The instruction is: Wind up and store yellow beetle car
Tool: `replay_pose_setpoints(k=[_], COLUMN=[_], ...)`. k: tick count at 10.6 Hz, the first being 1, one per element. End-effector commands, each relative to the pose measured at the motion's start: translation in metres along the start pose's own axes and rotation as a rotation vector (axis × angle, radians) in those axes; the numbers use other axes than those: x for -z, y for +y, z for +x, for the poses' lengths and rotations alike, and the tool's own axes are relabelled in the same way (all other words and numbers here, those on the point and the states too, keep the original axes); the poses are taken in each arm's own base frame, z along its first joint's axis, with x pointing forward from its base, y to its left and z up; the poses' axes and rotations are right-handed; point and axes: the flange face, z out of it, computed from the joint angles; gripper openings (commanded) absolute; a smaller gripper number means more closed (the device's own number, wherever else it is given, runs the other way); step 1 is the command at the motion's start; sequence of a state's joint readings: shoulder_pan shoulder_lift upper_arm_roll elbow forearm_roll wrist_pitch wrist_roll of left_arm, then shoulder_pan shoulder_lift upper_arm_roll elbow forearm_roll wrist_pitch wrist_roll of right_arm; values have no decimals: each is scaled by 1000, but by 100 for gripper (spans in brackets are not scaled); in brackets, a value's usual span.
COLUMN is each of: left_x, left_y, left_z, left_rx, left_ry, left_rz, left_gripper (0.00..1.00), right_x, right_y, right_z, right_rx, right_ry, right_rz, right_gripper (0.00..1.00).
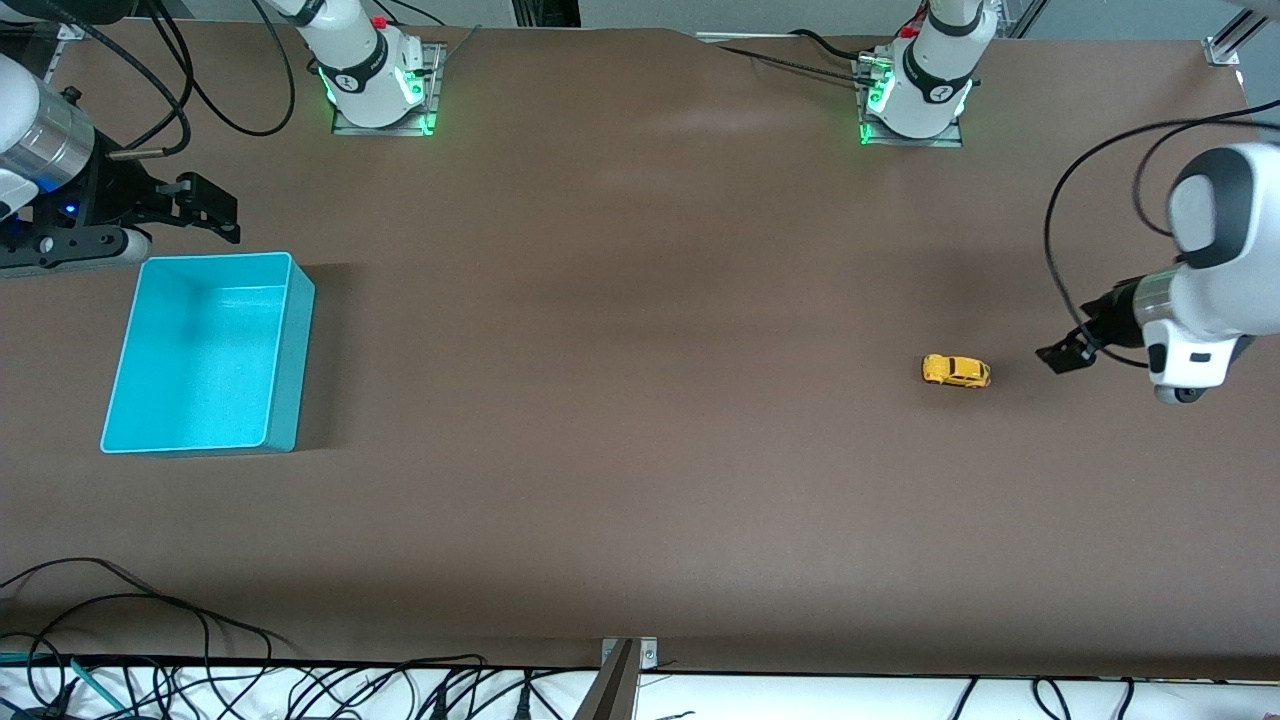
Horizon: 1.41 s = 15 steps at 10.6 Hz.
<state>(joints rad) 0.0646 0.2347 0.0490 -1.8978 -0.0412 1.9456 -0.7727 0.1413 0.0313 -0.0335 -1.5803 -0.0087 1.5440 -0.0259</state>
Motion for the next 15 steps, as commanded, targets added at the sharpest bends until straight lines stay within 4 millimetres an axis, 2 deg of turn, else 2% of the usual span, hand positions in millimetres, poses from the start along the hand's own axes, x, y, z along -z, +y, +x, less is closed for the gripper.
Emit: replay_pose_setpoints(k=[1, 3, 7, 10, 15], left_x=[-38, -62, -111, -137, -164], left_y=[3, 8, 13, 23, 43], left_z=[-3, -1, 5, 5, -13], left_rx=[229, 335, 408, 441, 482], left_ry=[0, 8, -11, 3, 4], left_rz=[-19, -30, 2, -10, 6], left_gripper=[100, 100, 100, 100, 100], right_x=[5, 5, 5, 5, 3], right_y=[1, 1, 1, 2, 2], right_z=[-1, -1, -1, -1, -3], right_rx=[6, 6, 5, 5, -3], right_ry=[-4, -4, -4, -4, -24], right_rz=[15, 15, 15, 15, 16], right_gripper=[100, 100, 100, 100, 100])
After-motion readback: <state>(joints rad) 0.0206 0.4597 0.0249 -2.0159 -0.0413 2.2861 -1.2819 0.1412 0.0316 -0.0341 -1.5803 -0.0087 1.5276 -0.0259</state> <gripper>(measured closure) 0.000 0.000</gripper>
